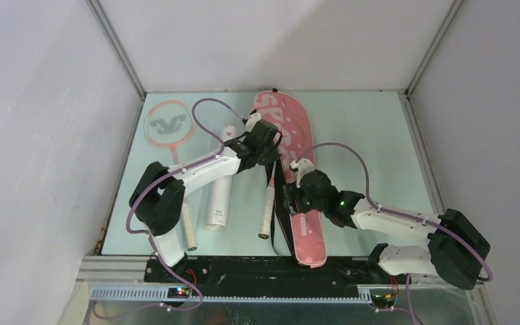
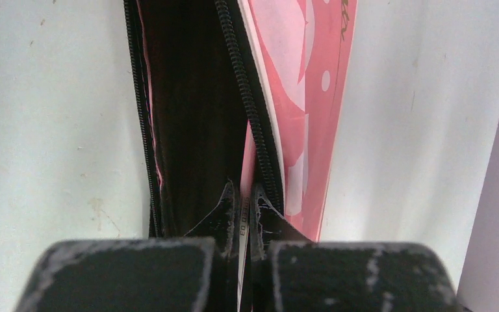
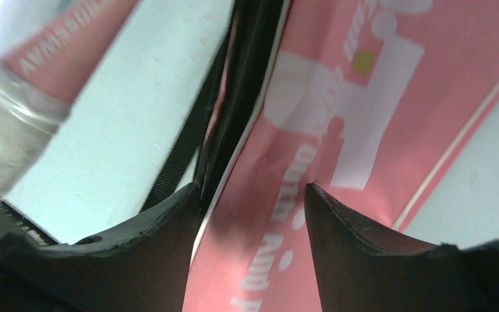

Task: Pack up the badminton gear
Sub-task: Place the racket in the racket bag.

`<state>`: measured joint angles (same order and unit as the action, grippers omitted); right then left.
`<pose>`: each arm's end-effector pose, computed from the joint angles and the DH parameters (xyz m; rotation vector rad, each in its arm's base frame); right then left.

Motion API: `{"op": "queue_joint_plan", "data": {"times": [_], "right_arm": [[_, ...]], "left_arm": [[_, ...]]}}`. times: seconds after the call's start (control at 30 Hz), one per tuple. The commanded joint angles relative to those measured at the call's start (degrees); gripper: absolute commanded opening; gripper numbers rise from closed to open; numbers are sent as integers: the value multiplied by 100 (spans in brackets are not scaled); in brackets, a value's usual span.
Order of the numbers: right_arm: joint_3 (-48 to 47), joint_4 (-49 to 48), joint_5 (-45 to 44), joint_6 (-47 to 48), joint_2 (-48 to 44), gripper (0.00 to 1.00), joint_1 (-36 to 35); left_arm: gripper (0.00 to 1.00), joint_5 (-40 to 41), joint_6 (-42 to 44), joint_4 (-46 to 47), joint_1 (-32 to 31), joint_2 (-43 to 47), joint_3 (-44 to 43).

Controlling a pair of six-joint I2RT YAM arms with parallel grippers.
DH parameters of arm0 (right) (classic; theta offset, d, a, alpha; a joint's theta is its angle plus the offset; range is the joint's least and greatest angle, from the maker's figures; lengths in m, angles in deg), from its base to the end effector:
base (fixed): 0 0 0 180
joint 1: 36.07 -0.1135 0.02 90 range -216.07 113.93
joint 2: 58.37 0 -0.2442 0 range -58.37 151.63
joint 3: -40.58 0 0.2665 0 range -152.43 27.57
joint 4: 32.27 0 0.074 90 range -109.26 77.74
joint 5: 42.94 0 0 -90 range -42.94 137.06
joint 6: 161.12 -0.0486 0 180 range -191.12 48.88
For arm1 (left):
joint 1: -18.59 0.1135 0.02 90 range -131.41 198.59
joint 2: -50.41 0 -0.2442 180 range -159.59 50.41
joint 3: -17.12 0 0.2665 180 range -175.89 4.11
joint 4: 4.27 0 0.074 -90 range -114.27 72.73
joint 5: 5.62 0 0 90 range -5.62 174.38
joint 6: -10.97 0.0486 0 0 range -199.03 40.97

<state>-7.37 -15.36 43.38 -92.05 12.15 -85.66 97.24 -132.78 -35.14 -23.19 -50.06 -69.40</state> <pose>0.1834 0.2106 0.1635 -0.5412 2.2610 0.5722 0.3123 -0.2645 0.2038 -0.3616 2.3712 -0.5566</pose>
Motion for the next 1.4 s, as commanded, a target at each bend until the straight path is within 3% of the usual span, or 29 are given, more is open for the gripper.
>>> {"op": "queue_joint_plan", "data": {"times": [0.0, 0.1, 0.17, 0.23, 0.27, 0.33, 0.47, 0.57, 0.67, 0.73, 0.97, 1.17, 1.37], "right_arm": [[-252, 997, -1638, -770, 101, 61, -638], [-442, 1628, -2418, -1431, 86, 59, -1157], [-572, 2011, -2832, -1685, 17, 50, -1467], [-628, 2281, -2996, -1928, -65, 24, -1633], [-628, 2325, -3019, -2005, -126, 5, -1660], [-603, 2234, -3001, -2099, -276, 0, -1673], [-438, 1437, -1993, -1806, -885, 0, -1557], [-64, 345, -629, -1755, -1480, 0, -1243], [563, -728, 898, -2275, -2162, 0, -608], [789, -1301, 1273, -2526, -2419, 0, -394], [1013, -1813, 1919, -2718, -2383, 0, -256], [1168, -1876, 2113, -2382, -2267, 0, -453], [1515, -1967, 2344, -1905, -2216, 0, -729]], "left_arm": [[0, 508, -410, 443, 4, -23, -38], [0, 723, -496, 368, -5, -30, -50], [0, 902, -549, 292, -1, -34, -49], [0, 994, -647, 306, 10, -34, -22], [0, 1027, -733, 346, 12, -28, 0], [0, 1057, -938, 452, 5, -38, 46], [0, 1173, -1344, 419, 3, -158, -5], [0, 1252, -1554, 288, 2, -297, -102], [0, 1333, -1712, 49, -31, -404, -228], [0, 1605, -1915, -159, -71, -462, -248], [0, 1757, -3099, -1056, -128, -774, -667], [0, 1208, -3344, -1607, 111, -860, -1274], [0, 685, -3632, -999, 393, -388, -844]]}}
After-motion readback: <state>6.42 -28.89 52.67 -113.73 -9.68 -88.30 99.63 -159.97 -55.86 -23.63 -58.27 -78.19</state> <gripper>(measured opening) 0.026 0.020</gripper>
